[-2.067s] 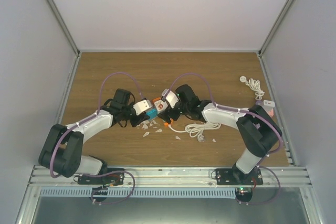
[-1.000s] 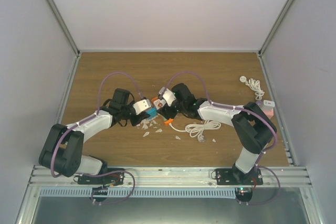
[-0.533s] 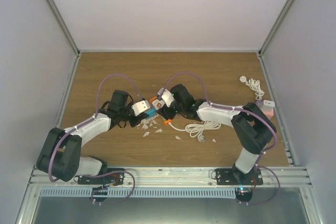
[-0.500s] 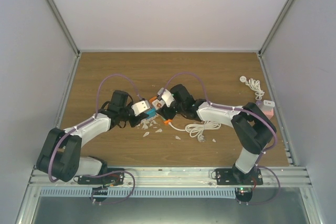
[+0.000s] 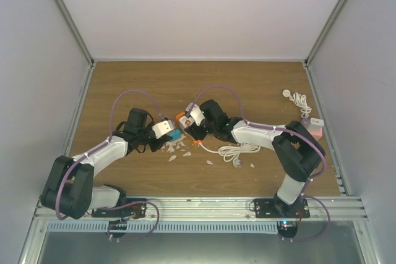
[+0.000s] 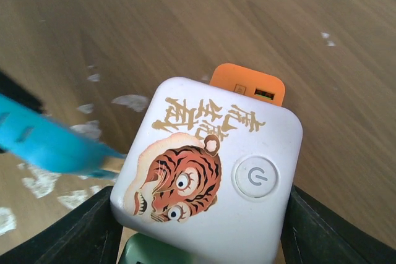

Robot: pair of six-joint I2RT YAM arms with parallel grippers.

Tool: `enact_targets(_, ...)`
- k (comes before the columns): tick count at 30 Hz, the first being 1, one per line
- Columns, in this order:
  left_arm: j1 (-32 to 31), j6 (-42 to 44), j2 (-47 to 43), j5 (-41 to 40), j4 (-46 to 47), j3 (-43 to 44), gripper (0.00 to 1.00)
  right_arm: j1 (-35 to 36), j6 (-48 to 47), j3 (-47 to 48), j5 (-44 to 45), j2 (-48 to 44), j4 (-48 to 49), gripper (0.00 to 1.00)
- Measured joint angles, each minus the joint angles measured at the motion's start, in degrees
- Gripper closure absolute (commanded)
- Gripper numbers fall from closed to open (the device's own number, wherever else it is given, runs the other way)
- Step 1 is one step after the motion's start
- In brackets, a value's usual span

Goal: Pull the plug off the socket

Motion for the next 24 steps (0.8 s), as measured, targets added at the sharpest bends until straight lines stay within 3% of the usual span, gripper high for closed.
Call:
enact_targets(9,1.81,1.31,-1.51,1.49,-4.37,-1.73,0.87,-0.81,0.37,0.00,5.20,0.22,1.03,0.39)
enact_targets(20,4.00,2.69,-7.10,4.33,-10.36,-1.75,0.87,-1.31,-1.92,0.37,2.89,0.22,-2.16,0.08)
enact_targets(24,4.00,2.84,-9.09,5.68,-13.55,-1.36,0.86,-1.42,-3.32,1.55,0.48,-0.09,-3.65,0.01)
